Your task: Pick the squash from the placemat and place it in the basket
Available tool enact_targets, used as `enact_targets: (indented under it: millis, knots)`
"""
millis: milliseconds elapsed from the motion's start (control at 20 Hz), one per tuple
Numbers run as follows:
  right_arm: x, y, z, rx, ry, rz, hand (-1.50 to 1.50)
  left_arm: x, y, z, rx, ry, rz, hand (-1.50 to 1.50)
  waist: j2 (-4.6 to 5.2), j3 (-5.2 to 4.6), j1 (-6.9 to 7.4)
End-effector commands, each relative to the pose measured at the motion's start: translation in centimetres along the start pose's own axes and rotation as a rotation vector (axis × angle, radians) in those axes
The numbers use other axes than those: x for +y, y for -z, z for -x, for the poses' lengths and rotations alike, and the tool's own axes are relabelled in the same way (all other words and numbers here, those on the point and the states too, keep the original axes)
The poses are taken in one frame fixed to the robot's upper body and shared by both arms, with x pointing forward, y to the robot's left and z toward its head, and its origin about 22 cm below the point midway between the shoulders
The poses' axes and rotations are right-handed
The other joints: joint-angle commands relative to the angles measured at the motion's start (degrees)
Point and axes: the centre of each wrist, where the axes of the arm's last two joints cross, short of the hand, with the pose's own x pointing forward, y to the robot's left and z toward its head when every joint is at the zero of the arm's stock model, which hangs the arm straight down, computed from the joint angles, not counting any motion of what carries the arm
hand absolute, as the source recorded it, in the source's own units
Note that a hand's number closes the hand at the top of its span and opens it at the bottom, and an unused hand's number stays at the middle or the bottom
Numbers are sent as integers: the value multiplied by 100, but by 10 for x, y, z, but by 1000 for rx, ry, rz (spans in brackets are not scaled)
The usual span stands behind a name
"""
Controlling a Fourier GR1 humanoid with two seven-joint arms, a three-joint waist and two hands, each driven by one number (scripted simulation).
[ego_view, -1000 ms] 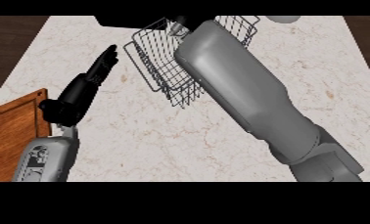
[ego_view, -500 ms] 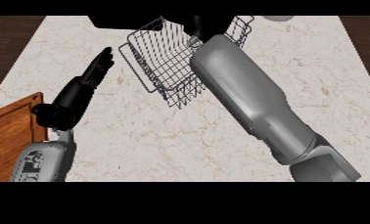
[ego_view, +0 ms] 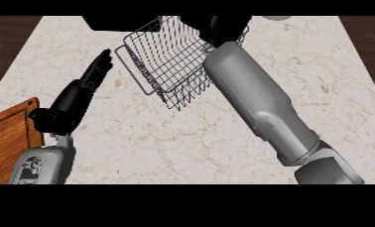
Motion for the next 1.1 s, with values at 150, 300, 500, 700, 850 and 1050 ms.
enact_targets:
  millis: [150,300,500,700,850,1050]
  knots:
    - [13,-6,27,174,114,74,-150,17,1,-3,1,0,-1,0,10,-1,26]
    - [10,7,16,136,107,76,-150,-9,-2,0,5,5,-5,0,7,1,-16]
    - [0,13,-6,106,166,95,-150,15,-1,1,4,-10,-8,0,2,0,-30]
    - [-9,21,-12,143,297,120,-150,4,-10,-5,-5,3,-11,0,-16,4,-24]
    - [-13,17,-3,203,373,143,-150,8,-7,-1,19,-1,-32,0,-59,3,-139]
    - [-33,27,3,304,452,116,-150,-2,-12,5,38,0,-47,0,-111,10,-336]
